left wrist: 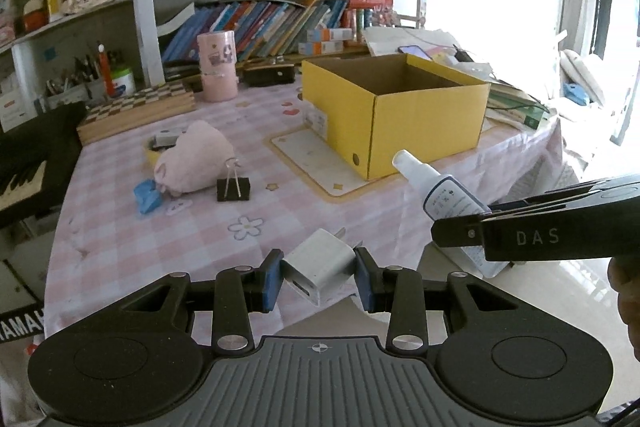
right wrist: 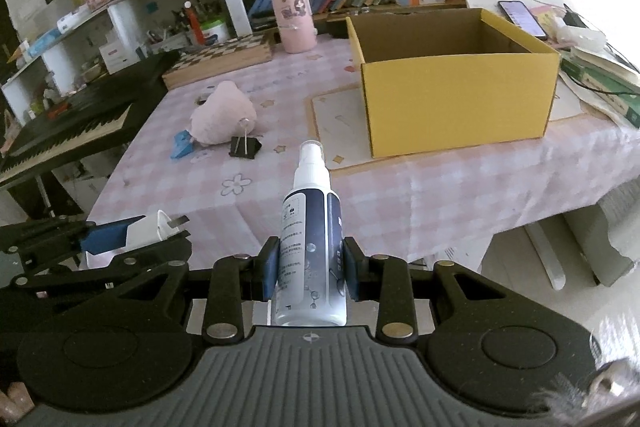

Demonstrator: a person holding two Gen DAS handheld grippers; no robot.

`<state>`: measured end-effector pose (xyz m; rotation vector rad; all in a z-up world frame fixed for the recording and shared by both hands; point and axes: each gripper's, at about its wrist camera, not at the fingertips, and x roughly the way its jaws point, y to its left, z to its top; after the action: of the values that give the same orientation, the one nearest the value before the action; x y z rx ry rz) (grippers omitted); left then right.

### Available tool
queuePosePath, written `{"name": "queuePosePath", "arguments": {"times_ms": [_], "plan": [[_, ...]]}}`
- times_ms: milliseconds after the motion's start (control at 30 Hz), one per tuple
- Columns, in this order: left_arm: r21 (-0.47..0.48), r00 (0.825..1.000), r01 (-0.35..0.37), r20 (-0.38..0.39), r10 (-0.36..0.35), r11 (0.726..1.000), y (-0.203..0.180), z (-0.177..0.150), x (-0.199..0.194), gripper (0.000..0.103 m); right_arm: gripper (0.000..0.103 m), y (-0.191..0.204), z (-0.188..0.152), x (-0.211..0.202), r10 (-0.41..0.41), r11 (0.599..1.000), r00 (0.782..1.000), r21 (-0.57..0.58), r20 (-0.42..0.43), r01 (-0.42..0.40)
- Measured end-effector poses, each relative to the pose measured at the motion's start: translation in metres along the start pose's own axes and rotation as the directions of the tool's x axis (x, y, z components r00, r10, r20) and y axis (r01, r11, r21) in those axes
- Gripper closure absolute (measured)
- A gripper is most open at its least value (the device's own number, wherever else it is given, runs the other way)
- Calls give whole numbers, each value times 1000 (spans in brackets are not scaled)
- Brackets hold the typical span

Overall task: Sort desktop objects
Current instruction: 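Lift the plug and spray bottle and carry both toward the yellow box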

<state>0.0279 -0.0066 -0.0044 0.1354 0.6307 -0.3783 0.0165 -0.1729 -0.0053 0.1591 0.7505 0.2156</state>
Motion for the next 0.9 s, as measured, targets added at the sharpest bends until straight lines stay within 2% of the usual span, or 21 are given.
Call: {"name": "queuePosePath", "arguments": {"times_ms": [233, 667, 900], "plan": [[-3, 1000, 27, -2, -27, 1000, -1, 0, -3, 67, 73, 0, -1, -10, -5, 1000, 1000, 7, 16, 5], [46, 998, 61, 5, -61, 997, -14, 0, -9, 67, 73, -4, -7, -22, -30, 999, 999, 27, 27, 29], [63, 998, 51, 27, -53, 997, -17, 2, -14, 67, 73, -7, -7, -23, -25, 999, 999, 35, 24, 24]]}}
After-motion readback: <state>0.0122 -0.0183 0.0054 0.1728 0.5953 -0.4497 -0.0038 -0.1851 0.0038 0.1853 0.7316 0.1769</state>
